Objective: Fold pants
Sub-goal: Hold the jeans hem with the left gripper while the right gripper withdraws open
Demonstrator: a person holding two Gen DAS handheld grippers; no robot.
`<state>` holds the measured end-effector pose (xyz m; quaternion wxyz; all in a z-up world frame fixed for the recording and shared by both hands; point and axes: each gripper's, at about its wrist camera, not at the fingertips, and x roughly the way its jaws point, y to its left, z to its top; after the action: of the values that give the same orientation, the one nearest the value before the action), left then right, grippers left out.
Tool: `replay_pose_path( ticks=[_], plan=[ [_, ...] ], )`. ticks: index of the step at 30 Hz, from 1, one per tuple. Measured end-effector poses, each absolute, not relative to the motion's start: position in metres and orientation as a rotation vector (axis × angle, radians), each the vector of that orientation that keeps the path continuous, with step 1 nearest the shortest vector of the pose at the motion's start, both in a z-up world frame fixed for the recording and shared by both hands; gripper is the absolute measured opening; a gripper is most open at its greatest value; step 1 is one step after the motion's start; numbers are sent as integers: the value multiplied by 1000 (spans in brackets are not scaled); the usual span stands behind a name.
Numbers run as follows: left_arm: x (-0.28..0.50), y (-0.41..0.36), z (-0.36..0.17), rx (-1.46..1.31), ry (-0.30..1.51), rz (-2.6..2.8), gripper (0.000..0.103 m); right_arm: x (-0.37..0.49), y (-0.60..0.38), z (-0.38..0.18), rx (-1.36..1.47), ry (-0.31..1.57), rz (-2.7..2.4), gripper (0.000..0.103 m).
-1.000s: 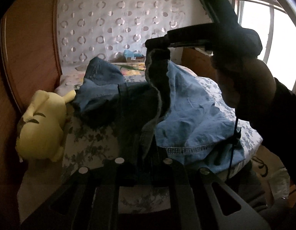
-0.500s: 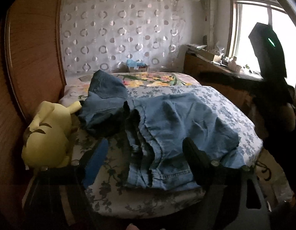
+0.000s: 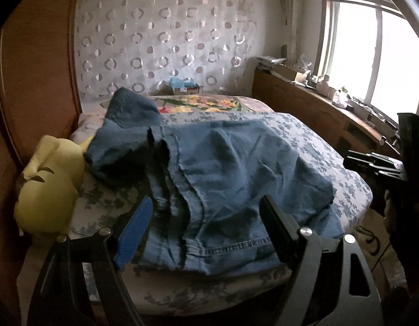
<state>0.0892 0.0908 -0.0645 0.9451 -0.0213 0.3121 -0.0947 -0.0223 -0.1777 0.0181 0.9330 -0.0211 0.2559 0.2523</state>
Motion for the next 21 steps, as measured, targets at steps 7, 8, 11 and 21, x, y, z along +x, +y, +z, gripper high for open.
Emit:
replay_pose_path(
  ticks=[7,8,11,21],
  plan=[
    [102,68,-87,-35,685,-216,82,2,-179,-3,14,588,490,45],
    [104,65,-89,-32,692,-220,82,7,-177,-7,23,602,492,45],
    [107,57,-93,-16,704,-226,82,18,-175,-15,66,649,524,45],
    [113,46,-97,-2,722,-225,82,23,-169,-27,102,709,551,52]
  ],
)
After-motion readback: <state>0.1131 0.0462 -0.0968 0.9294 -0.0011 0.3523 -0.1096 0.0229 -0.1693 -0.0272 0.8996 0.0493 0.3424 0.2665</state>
